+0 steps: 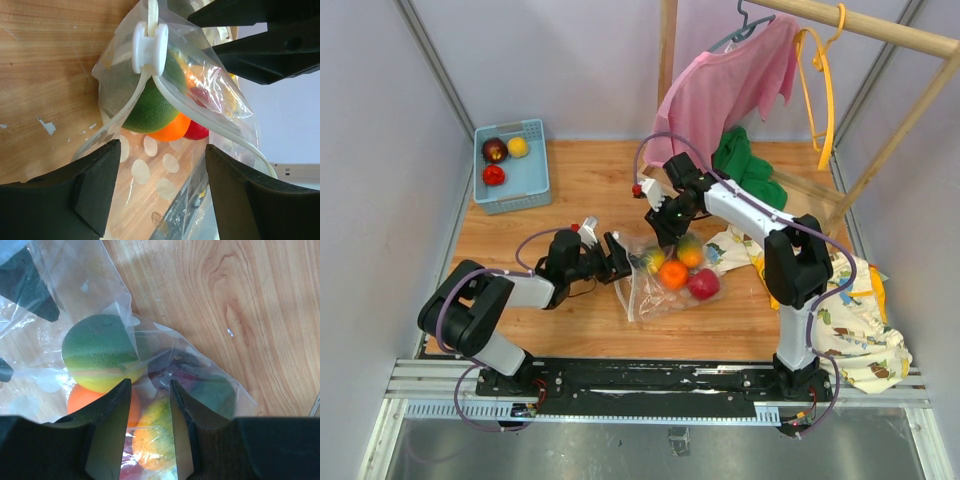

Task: Open the zip-top bag and remove the fake food
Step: Pick up the fake fruit from the zipper food storage bag.

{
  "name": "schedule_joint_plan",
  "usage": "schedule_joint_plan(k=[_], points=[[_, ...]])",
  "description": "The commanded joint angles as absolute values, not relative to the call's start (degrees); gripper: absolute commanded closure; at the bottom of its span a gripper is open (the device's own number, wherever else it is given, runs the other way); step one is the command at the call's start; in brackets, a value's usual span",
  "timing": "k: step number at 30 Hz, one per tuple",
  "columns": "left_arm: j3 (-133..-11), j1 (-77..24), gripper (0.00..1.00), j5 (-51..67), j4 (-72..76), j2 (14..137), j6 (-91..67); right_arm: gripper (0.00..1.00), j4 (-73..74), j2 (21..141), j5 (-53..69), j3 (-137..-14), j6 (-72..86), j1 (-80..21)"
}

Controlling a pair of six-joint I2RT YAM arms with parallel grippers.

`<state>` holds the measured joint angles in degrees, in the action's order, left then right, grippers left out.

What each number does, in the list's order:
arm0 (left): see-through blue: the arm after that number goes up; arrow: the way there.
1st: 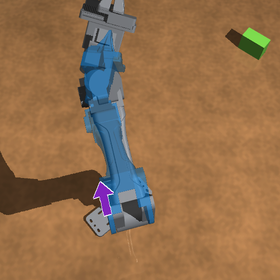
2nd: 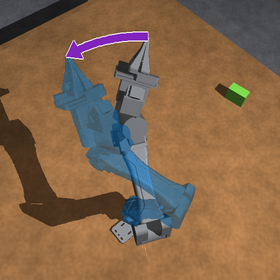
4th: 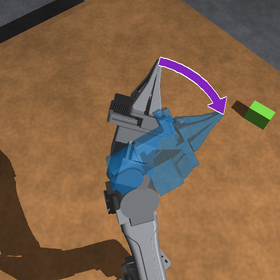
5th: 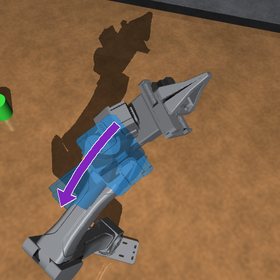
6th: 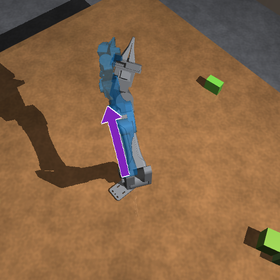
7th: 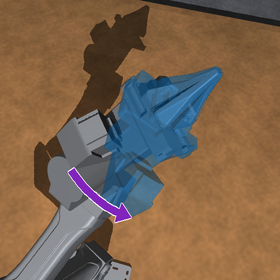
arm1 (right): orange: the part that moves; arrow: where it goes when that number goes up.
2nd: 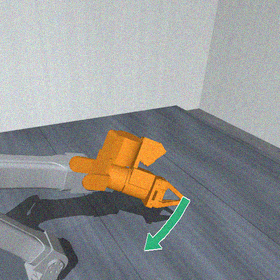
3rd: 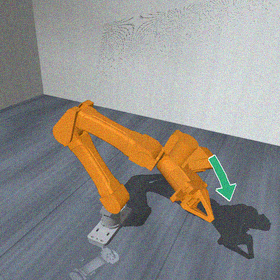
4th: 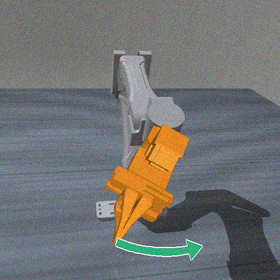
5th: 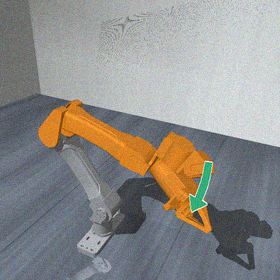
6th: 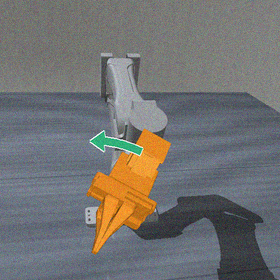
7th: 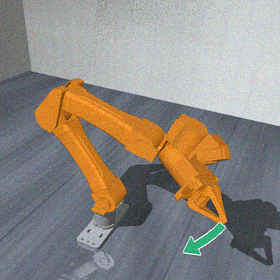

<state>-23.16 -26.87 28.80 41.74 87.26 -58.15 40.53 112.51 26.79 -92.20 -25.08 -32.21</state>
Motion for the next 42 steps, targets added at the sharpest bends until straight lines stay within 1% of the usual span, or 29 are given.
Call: schedule_joint_plan(k=[1,4,11,19,28,36,42], points=[[-25.5,-27.3,0.27,29.1,41.1,88.2,-57.6,0.64,41.6,113.2,28.7,-93.8,-23.8,-32.3],[-26.5,-27.4,0.26,29.2,41.1,89.7,-57.5,0.66,41.7,113.2,29.7,-92.5,-23.8,-33.2],[-28.8,-27.9,0.22,28.9,37.8,91.7,-56.2,0.69,41.5,115.3,30.7,-90.1,-23.3,-34.5],[-31.6,-28.5,0.22,22.9,25.2,89.5,-52.3,0.72,41.6,117.3,31.8,-90.7,-22.2,-34.6],[-34.4,-28.7,0.18,21.1,22.5,90.8,-48.8,0.73,41.8,119.4,36.1,-91.8,-20.8,-35.0],[-34.2,-28.7,0.08,18.7,22.3,91.4,-48.5,0.74,41.7,121.1,38.9,-92.5,-19.9,-35.0],[-34.5,-28.7,0.07,17.1,23.4,93.2,-49.4,0.74,41.6,122.0,40.0,-92.6,-19.4,-35.0]])
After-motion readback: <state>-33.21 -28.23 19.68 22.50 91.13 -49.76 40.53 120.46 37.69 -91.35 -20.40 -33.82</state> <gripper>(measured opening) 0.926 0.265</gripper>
